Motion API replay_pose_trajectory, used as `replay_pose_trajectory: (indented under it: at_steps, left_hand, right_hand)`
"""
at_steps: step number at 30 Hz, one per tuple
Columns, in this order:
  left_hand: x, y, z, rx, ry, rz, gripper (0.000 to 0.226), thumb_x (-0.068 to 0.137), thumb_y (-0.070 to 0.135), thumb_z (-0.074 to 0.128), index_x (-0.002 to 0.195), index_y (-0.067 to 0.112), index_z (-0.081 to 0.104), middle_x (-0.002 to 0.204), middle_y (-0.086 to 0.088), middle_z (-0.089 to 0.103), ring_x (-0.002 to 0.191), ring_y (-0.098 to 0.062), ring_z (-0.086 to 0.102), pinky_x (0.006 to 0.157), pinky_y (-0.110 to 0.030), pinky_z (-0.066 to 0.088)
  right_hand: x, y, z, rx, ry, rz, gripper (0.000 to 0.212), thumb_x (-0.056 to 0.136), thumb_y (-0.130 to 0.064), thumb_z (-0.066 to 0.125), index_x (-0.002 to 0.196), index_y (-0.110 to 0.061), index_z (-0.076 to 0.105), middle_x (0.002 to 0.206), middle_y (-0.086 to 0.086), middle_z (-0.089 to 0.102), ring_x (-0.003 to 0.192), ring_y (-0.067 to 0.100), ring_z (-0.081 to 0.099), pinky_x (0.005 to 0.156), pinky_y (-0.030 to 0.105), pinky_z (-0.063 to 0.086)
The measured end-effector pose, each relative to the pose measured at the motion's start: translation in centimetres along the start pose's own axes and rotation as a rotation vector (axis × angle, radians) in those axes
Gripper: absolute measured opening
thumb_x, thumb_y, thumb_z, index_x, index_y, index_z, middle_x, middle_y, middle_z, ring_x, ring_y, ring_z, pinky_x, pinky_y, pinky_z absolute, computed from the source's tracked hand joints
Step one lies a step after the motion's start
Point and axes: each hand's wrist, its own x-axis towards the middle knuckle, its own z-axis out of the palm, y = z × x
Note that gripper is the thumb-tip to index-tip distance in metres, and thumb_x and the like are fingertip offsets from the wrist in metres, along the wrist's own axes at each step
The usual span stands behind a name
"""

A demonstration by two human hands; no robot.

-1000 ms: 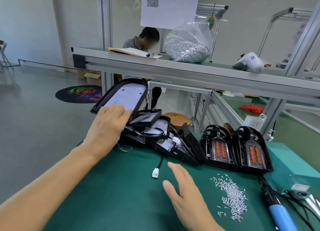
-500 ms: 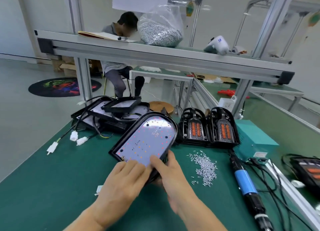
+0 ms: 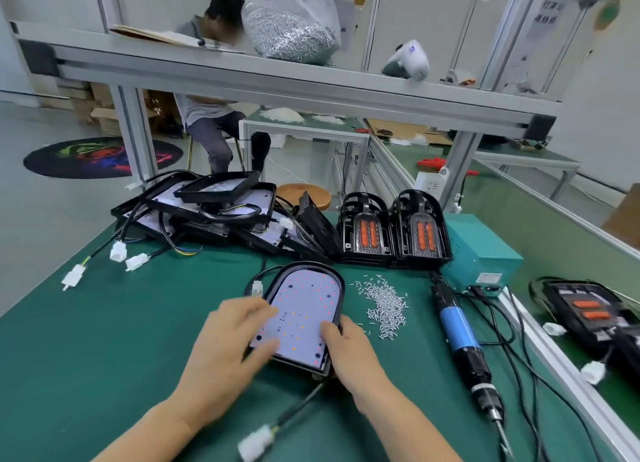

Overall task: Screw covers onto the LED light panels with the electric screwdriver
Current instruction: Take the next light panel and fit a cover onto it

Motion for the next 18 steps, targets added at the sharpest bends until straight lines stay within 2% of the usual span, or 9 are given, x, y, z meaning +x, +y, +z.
replay_pose_trajectory:
  at_steps: [2,5,9,13,16,18]
  left_hand:
    - [1.3,-0.3,0.5,-0.159,0.056,-0.35,0.034,0.093,0.027,0.058,0.123,0.013,0.057,0.123,0.004,0.051,0.111,-0.012,0.043,0.094,-0.02,0.028]
    - [3.5,-0.7,0.9,-0.393,-0.049,-0.689,0.042,0.093,0.024,0.058,0.132,0.012,0.048,0.128,-0.003,0.05,0.103,-0.015,0.048,0.089,-0.026,0.034]
    - [5.6,-0.8,0.8,-0.511,-0.074,-0.829,0.042,0.09,0.027,0.062,0.127,0.013,0.05,0.12,-0.003,0.055,0.106,-0.022,0.054,0.094,-0.034,0.04]
    - [7.2,-0.7,0.4,-0.643,-0.092,-0.926,0.022,0.091,0.016,0.06,0.112,0.011,0.055,0.109,-0.008,0.062,0.092,-0.024,0.059,0.081,-0.036,0.045]
    - [7.7,-0.8,0.6,-0.696,-0.045,-1.009,0.02,0.09,-0.003,0.049,0.104,0.007,0.059,0.103,-0.02,0.063,0.084,-0.028,0.057,0.08,-0.041,0.048]
    - [7.4,-1.1,0.7,-0.721,-0.007,-1.054,0.025,0.089,-0.007,0.044,0.103,0.005,0.06,0.096,-0.02,0.063,0.08,-0.028,0.056,0.076,-0.039,0.046]
  right_hand:
    - [0.3,-0.1,-0.5,-0.126,0.029,-0.063,0.027,0.099,-0.022,0.042,0.072,-0.02,0.043,0.073,-0.007,0.05,0.06,0.001,0.046,0.058,0.02,0.036]
    - [1.1,-0.9,-1.3,-0.315,-0.034,-0.145,0.033,0.1,-0.021,0.04,0.067,-0.018,0.039,0.066,-0.006,0.046,0.053,0.001,0.042,0.053,0.021,0.032]
    - [2.7,-1.8,-2.7,-0.426,-0.191,-0.205,0.033,0.099,-0.017,0.041,0.067,-0.015,0.037,0.067,-0.001,0.041,0.067,0.019,0.036,0.06,0.033,0.025]
    - [3.6,-1.7,-3.1,-0.455,-0.251,-0.248,0.036,0.099,-0.021,0.044,0.064,-0.018,0.038,0.06,-0.005,0.043,0.057,0.013,0.038,0.051,0.021,0.03]
    - [4.3,-1.5,-3.2,-0.507,-0.249,-0.26,0.031,0.098,-0.034,0.05,0.072,-0.018,0.048,0.067,-0.003,0.056,0.064,0.016,0.05,0.065,0.029,0.04]
    - [4.7,-1.4,-3.4,-0.517,-0.241,-0.294,0.022,0.098,-0.042,0.052,0.094,-0.022,0.061,0.085,-0.002,0.068,0.08,0.016,0.06,0.079,0.032,0.046]
